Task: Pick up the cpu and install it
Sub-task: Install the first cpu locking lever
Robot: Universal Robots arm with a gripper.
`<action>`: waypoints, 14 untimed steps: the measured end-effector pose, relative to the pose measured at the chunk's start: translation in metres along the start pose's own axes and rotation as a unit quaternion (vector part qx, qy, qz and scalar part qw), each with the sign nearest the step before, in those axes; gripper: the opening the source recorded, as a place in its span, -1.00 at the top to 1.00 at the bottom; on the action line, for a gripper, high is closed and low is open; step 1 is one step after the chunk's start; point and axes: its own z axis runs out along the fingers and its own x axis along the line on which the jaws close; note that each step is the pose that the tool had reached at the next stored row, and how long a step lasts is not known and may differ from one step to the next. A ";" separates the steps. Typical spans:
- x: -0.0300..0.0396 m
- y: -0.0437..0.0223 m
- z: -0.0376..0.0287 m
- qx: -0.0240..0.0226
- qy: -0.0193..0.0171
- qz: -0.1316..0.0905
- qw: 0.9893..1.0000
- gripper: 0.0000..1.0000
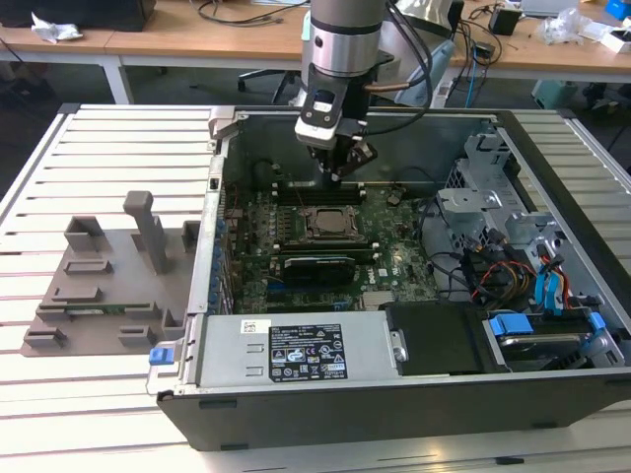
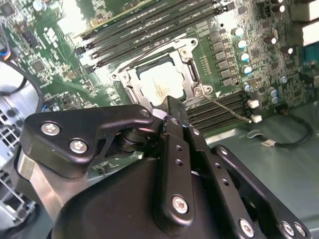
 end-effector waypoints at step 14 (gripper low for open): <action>0.0000 0.0000 0.0000 -0.007 -0.003 -0.129 0.992 0.78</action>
